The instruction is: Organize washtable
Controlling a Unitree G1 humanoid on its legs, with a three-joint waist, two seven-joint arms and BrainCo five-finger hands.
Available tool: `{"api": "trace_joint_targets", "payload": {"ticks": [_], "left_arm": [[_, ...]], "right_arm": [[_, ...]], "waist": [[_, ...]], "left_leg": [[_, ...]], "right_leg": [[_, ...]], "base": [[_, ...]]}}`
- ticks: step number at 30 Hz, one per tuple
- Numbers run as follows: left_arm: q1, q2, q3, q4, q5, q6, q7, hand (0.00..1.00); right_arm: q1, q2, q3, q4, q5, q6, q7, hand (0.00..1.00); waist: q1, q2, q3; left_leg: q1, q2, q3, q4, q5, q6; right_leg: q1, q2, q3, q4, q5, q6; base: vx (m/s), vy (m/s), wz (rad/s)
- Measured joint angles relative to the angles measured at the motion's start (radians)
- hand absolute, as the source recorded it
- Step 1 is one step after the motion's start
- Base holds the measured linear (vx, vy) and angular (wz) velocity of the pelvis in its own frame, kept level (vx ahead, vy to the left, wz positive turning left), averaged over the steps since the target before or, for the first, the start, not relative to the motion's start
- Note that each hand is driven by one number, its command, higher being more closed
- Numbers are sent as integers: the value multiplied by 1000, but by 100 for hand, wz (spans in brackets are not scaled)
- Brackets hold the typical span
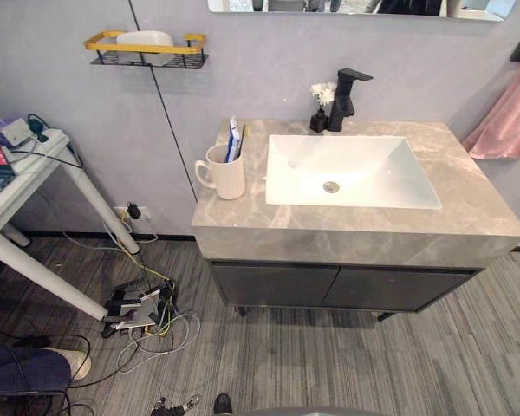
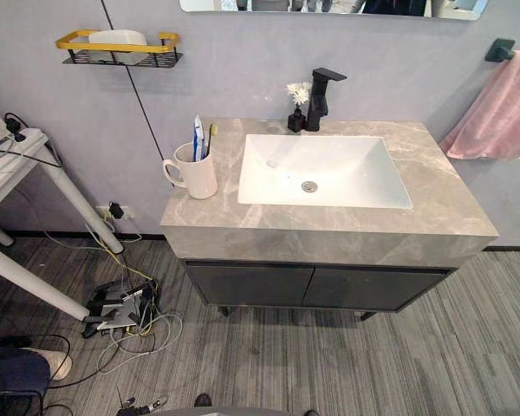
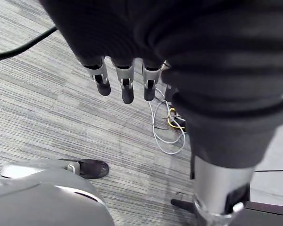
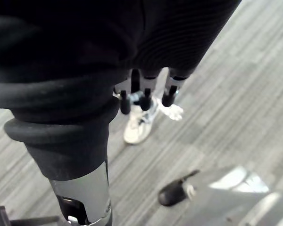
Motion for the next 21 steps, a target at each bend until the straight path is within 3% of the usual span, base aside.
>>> {"api": "trace_joint_targets", "payload": {"ticks": [6,16,17,21], "left_arm": [[0,-9,35,0,0,-9,-15,0],[0,-8,29,1,-1,-12,-15,0],[-4,2,-8,19,-1,-31,-10,0],[-4,2,-8,20,-2,-31,-10,0]], "right_arm": [[1,33,26,-1,17,-14,15,0],[2,6,170,-3,-29,-28,9,0],[3,-16,257,-2,-31,-42,10,0],[3,-16,257,-2,-31,-42,10,0]], "waist": [[0,-5,5],[0,-4,22],[0,-1,23],[-1,-2,23]], "left_leg": [[16,-2,-15,-1,1,3],[38,0,2,-2,-6,-2],[47,2,14,-2,-11,-2],[47,2,15,-2,-12,-2]], "right_leg": [[29,-2,-30,11,-23,-5],[46,-2,-23,8,-28,-7],[46,0,-4,3,-26,-3],[46,0,-3,3,-26,-5]], "base": [[16,-13,13],[-10,-5,-2],[0,0,0],[0,0,-1]]}}
